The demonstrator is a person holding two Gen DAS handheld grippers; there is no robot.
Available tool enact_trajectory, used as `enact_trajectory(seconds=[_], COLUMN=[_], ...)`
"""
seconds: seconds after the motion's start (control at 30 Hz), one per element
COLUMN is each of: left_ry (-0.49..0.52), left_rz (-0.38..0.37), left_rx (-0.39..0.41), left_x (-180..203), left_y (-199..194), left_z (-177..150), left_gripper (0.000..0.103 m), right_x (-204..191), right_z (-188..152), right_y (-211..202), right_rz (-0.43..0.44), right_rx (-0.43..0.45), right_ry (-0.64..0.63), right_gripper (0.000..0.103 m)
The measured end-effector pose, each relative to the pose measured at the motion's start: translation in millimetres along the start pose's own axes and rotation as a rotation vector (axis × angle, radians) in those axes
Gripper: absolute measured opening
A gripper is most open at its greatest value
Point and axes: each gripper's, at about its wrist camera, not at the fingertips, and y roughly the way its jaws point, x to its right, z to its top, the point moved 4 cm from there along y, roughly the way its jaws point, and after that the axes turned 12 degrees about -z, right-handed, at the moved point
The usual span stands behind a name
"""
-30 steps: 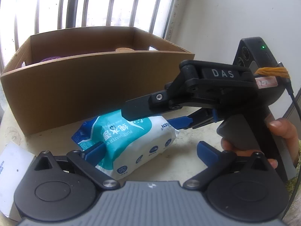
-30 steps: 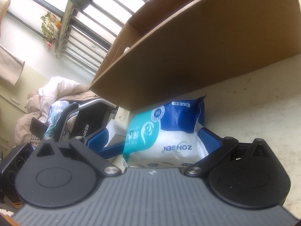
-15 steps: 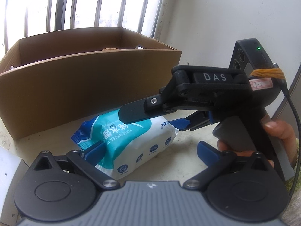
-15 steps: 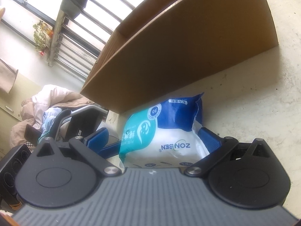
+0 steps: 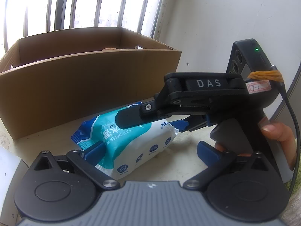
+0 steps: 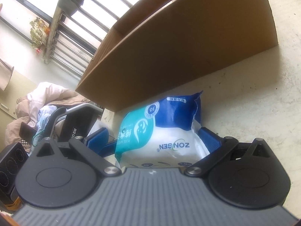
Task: Organize objects
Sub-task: 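Hold the wipes pack in the right gripper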
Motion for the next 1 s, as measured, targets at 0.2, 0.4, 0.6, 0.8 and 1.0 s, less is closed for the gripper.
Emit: enact_trajectory(seconds=[0.2,0.4,0.6,0.8,1.0], left_ry=[0.000,0.001,0.002,0.001,0.002], left_rz=[-0.001,-0.001,-0.002,-0.003,-0.003], left_rx=[0.000,-0.001,-0.002,-0.001,-0.002], left_x=[-1.2,-1.7,-2.3,-2.1,-2.3], left_y=[-1.4,-2.3,-2.9,-2.9,-3.1], left_z=[-0.4,-0.5,-0.6,-0.4,-0.4], left_gripper=[0.103,0.103,0.103,0.103,0.103], right_x=[-0.2,-0.2,-0.3,2.4,3.4], right_z=[-0.2,-0.8,-1.0,-4.7,-6.0], right_y=[0.0,0.6,0.5,3.6,4.3], right_rz=[-0.001,-0.002,-0.003,-0.007,-0.010], right_rx=[0.000,0.000,0.000,-0.006,-0.010], right_ry=[-0.001,-0.002,-0.002,0.000,0.001], right_gripper=[0.103,0.103,0.103,0.103,0.103])
